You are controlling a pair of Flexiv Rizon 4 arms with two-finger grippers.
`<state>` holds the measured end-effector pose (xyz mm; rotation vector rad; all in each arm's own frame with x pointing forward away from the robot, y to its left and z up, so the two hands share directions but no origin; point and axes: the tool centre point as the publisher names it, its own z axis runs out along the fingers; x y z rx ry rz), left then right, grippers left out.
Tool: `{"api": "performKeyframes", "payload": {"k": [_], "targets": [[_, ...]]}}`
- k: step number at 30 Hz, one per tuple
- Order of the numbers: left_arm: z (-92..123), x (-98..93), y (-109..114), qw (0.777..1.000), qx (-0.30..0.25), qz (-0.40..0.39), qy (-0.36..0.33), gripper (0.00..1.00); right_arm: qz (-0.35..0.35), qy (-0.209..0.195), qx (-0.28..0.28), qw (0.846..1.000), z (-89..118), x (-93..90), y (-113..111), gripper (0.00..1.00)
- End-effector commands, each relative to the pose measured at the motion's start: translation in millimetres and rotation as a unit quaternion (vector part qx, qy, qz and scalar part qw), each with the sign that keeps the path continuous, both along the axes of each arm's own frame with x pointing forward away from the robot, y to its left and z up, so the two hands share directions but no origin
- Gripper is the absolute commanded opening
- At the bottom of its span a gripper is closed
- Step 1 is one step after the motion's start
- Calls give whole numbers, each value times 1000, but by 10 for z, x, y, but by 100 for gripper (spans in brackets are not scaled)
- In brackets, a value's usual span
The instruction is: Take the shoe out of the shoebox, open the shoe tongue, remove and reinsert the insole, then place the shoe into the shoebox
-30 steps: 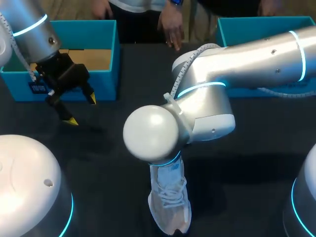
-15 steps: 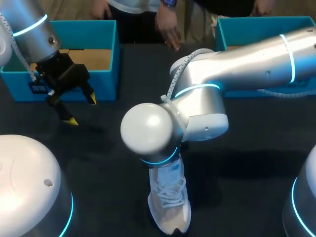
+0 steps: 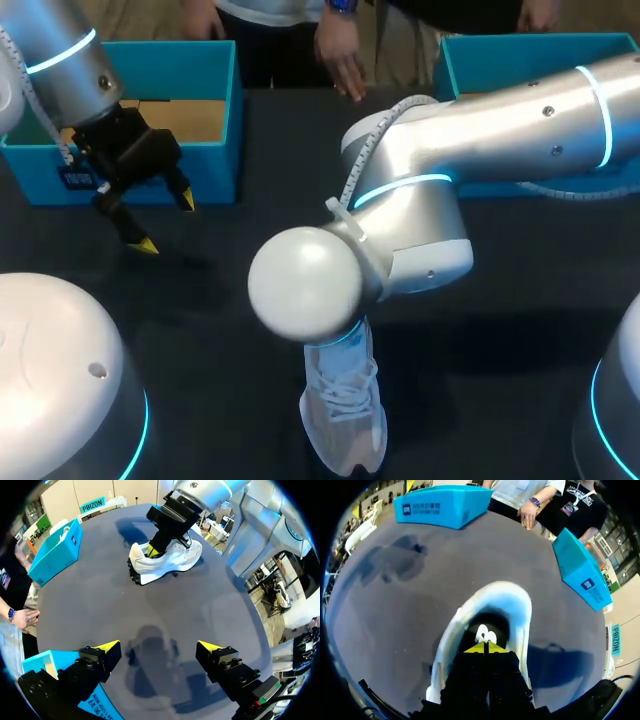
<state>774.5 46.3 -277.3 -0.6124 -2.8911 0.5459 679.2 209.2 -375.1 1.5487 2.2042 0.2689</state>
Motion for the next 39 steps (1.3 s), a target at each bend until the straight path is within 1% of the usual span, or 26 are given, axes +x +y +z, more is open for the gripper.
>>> {"api": "performKeyframes", "payload": {"k": [1,4,7,9,13,18,23,28,31,35,39], "targets": [[-1,-3,0,1000,1,0,0,100,-55,9,56,997,-130,94,-31,0],[-1,-3,0,1000,1,0,0,100,-53,33,72,995,-237,150,-49,0],[-1,-3,0,1000,1,0,0,100,-57,55,78,994,-330,149,-74,0],[-1,-3,0,1000,1,0,0,100,-59,62,78,993,-367,121,-81,0],[-1,-3,0,1000,1,0,0,100,-65,70,79,992,-410,-17,-92,0],[-1,-3,0,1000,1,0,0,100,-75,76,63,992,-372,-209,-59,0],[-1,-3,0,1000,1,0,0,100,-79,74,61,992,-290,-318,-66,0],[-1,-3,0,1000,1,0,0,100,-66,64,64,994,-141,-283,-34,0],[-1,-3,0,1000,1,0,0,100,-59,69,61,994,-54,-223,-4,0],[-1,-3,0,1000,1,0,0,100,-55,92,54,993,6,-164,-3,0],[-1,-3,0,1000,1,0,0,100,-59,118,47,990,13,-158,-59,0]]}}
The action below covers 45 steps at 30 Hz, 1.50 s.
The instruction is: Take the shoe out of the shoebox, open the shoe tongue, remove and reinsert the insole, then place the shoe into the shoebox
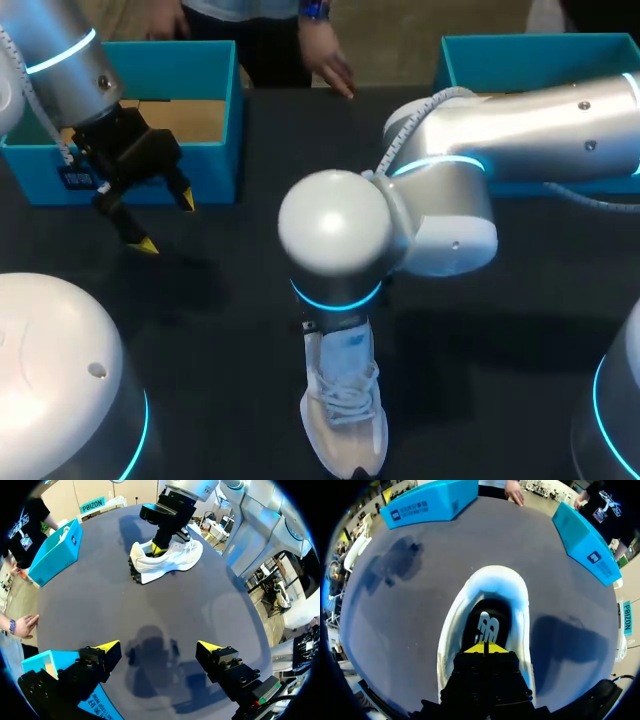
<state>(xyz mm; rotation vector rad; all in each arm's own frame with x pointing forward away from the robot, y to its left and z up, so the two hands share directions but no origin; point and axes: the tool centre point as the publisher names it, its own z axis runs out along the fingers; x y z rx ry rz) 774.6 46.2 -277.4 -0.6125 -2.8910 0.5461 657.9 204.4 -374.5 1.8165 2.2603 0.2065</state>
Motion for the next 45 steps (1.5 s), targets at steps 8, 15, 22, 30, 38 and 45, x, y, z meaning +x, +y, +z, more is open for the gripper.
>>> {"api": "performKeyframes", "payload": {"k": [8,15,22,30,38,45], "targets": [[0,-3,1,1000,2,0,0,100,7,77,10,997,64,38,-35,24],[0,-3,1,1000,2,0,0,100,-10,103,12,995,44,-67,-80,24],[0,-3,1,1000,2,0,0,100,-20,125,16,992,52,-154,-102,30],[0,-3,1,1000,2,0,0,100,-31,140,9,990,118,-203,-22,47],[0,-3,1,1000,2,0,0,100,-38,154,10,987,156,-311,20,85],[0,-3,1,1000,2,0,0,100,-44,163,6,986,148,-353,41,100]]}}
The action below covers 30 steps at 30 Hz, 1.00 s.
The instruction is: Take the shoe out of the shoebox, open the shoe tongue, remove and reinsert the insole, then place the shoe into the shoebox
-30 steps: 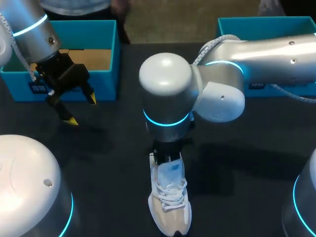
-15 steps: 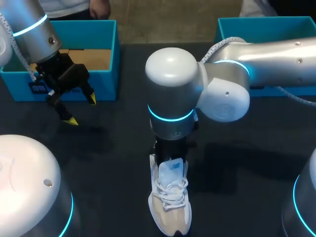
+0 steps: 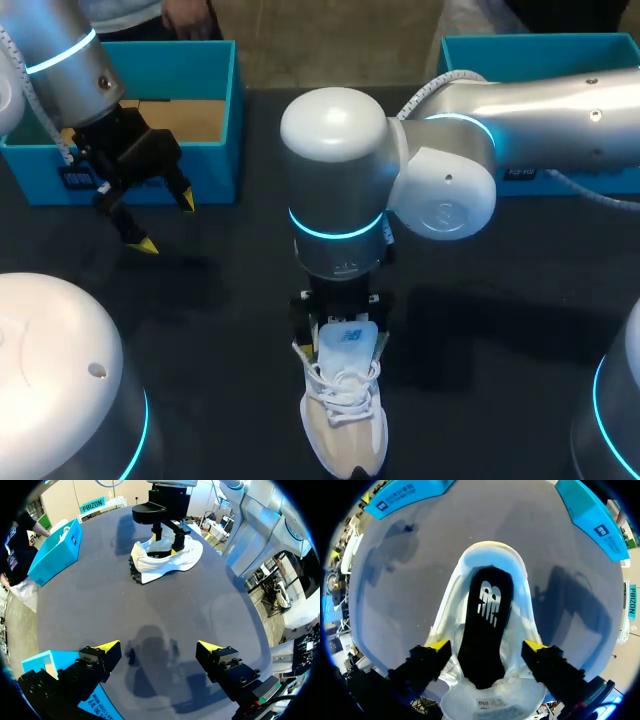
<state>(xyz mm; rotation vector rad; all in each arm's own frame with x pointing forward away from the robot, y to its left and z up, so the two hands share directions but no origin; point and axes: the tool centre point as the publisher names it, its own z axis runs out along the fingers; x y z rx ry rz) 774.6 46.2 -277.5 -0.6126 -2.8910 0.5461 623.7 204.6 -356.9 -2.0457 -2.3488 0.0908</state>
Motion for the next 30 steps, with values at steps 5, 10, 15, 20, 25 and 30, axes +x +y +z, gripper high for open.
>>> {"api": "performKeyframes", "payload": {"k": [5,10,15,20,25,30], "targets": [[0,-3,1,1000,2,0,0,100,-4,-2,-4,1000,12,-42,59,100],[0,-3,1,1000,2,0,0,100,-10,-5,-6,1000,50,-84,39,100],[0,-3,1,1000,2,0,0,100,-4,-16,-16,1000,124,-31,72,100],[0,-3,1,1000,2,0,0,100,1,-20,-21,1000,136,42,47,100],[0,-3,1,1000,2,0,0,100,7,-15,-21,1000,105,144,26,100],[0,-3,1,1000,2,0,0,100,2,-12,-24,1000,128,101,8,100]]}}
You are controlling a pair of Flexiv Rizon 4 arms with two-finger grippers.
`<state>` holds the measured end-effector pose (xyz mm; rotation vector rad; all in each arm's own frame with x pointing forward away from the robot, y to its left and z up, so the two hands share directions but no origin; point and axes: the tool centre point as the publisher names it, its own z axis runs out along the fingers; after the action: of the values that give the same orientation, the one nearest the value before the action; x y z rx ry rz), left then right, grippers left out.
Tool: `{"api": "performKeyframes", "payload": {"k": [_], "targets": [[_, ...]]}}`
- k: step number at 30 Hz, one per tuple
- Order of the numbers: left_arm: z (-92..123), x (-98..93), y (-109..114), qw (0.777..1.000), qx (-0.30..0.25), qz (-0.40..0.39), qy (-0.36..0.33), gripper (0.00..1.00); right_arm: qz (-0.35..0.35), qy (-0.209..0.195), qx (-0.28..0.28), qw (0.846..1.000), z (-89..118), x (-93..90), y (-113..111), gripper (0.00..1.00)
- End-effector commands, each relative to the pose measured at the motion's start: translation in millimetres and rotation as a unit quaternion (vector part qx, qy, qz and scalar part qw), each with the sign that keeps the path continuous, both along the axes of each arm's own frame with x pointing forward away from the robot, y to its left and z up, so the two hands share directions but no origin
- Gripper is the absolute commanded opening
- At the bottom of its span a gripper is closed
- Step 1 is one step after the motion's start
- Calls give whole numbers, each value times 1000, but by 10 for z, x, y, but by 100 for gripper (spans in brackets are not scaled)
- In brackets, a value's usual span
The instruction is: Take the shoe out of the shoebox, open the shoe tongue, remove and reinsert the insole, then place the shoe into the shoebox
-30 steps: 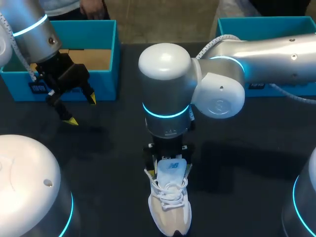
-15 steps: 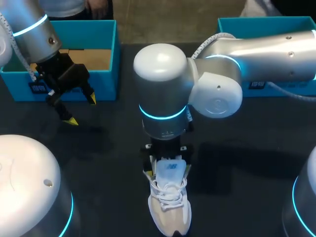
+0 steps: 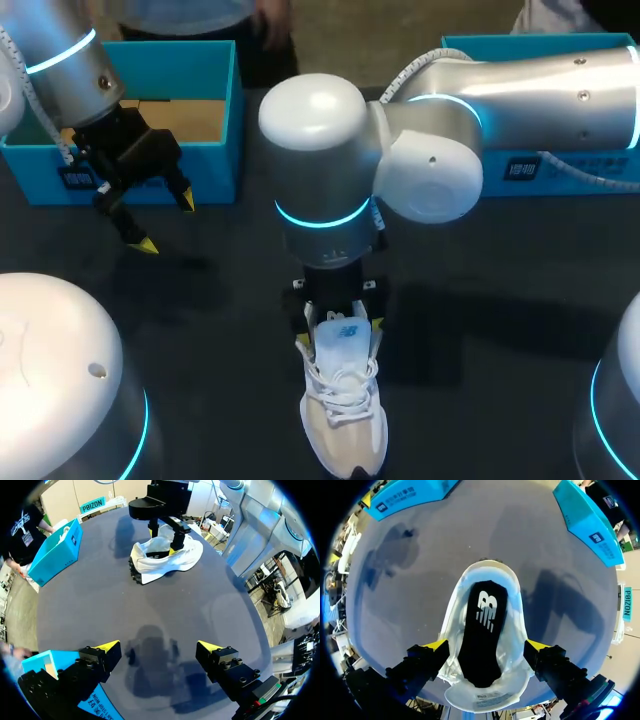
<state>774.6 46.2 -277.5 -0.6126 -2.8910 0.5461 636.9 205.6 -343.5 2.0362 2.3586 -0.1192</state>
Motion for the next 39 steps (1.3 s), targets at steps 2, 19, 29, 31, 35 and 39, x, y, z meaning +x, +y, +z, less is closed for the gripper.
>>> {"api": "performKeyframes", "payload": {"k": [2,19,29,31,35,39], "targets": [[0,-3,1,1000,2,0,0,100,-5,2,-2,1000,2,-73,-8,100],[0,-3,1,1000,2,0,0,100,-42,2,-14,999,182,-410,39,100],[0,-3,1,1000,2,0,0,100,-69,3,-22,997,424,-711,51,100],[0,-3,1,1000,2,0,0,100,-75,11,-18,997,447,-793,54,100],[0,-3,1,1000,2,0,0,100,-72,21,-5,997,477,-915,51,100],[0,-3,1,1000,2,0,0,100,-60,16,14,998,478,-921,14,96]]}}
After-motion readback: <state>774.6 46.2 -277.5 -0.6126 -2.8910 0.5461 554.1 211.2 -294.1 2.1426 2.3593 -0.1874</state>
